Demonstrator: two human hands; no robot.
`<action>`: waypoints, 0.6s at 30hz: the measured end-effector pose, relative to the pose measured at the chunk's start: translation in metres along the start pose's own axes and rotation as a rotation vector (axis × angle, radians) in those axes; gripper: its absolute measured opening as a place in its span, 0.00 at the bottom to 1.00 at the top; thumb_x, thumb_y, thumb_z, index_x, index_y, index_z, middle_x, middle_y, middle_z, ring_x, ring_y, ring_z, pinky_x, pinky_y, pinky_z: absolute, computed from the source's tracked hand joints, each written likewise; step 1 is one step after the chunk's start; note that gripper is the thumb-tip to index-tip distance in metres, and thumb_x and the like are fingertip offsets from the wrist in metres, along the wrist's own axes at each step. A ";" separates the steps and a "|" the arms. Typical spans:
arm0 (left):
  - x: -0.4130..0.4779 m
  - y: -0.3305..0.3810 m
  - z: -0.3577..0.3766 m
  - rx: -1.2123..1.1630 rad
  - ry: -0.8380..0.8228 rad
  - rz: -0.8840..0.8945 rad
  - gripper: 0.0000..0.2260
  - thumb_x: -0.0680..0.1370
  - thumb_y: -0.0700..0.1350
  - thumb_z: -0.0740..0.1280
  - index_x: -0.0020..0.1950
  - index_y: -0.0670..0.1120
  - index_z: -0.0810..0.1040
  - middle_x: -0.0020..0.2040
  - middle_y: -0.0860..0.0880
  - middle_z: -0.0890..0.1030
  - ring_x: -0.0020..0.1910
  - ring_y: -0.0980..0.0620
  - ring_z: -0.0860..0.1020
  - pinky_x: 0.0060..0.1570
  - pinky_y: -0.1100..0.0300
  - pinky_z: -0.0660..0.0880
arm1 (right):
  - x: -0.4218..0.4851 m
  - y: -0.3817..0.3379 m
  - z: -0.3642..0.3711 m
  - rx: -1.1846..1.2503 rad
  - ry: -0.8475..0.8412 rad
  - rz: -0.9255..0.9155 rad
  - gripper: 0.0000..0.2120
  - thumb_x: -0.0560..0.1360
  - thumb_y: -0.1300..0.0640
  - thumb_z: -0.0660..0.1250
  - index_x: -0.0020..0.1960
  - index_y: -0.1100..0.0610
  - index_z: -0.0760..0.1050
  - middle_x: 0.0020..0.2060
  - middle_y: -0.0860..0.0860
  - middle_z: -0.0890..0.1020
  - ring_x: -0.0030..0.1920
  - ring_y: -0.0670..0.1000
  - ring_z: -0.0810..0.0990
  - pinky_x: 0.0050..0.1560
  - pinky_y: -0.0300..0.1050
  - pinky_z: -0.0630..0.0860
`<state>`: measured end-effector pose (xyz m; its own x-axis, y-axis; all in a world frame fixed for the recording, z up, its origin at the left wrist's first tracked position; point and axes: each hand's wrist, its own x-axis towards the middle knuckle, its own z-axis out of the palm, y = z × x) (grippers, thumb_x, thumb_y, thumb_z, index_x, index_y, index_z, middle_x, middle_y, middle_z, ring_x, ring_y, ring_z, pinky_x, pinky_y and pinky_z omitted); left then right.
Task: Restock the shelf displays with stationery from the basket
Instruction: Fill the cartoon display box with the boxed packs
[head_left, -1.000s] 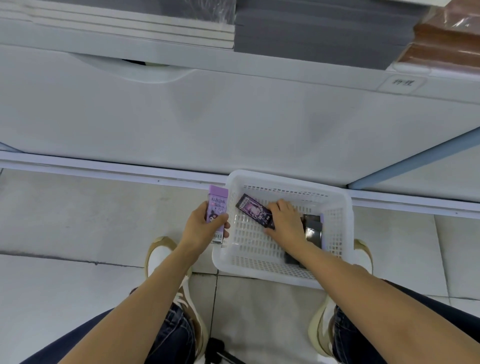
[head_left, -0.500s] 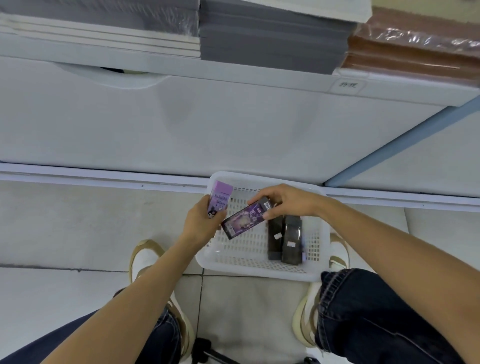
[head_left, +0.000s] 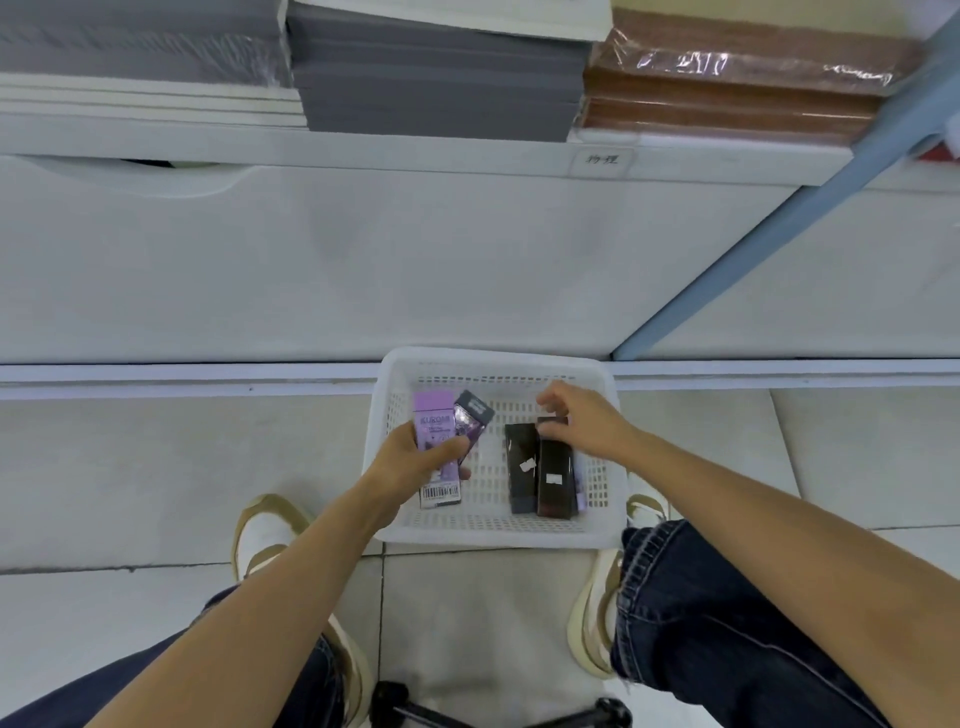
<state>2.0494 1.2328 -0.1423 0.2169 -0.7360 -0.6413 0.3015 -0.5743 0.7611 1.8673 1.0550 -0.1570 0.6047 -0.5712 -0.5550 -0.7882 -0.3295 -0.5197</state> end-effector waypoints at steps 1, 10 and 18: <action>0.000 -0.001 -0.001 -0.020 0.003 -0.004 0.12 0.77 0.45 0.69 0.59 0.42 0.77 0.49 0.43 0.84 0.45 0.45 0.85 0.42 0.55 0.81 | -0.001 0.006 0.008 -0.128 -0.026 0.024 0.23 0.75 0.54 0.70 0.67 0.57 0.69 0.62 0.55 0.76 0.61 0.53 0.75 0.62 0.50 0.73; -0.002 -0.006 -0.005 0.007 0.018 -0.013 0.08 0.77 0.39 0.69 0.55 0.42 0.78 0.45 0.42 0.84 0.40 0.47 0.84 0.39 0.59 0.81 | 0.002 0.008 0.027 -0.284 0.000 -0.032 0.17 0.72 0.56 0.73 0.58 0.57 0.75 0.55 0.53 0.72 0.56 0.53 0.72 0.55 0.45 0.72; -0.022 0.015 -0.010 -0.050 0.113 0.020 0.07 0.76 0.38 0.69 0.54 0.43 0.78 0.44 0.44 0.83 0.35 0.49 0.82 0.37 0.58 0.80 | -0.016 -0.050 -0.035 0.293 -0.123 -0.171 0.04 0.77 0.57 0.68 0.51 0.55 0.78 0.49 0.51 0.82 0.49 0.48 0.80 0.46 0.40 0.78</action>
<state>2.0587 1.2438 -0.1178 0.3257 -0.7007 -0.6348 0.3410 -0.5392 0.7701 1.8931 1.0543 -0.0998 0.7483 -0.4262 -0.5084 -0.6191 -0.1733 -0.7660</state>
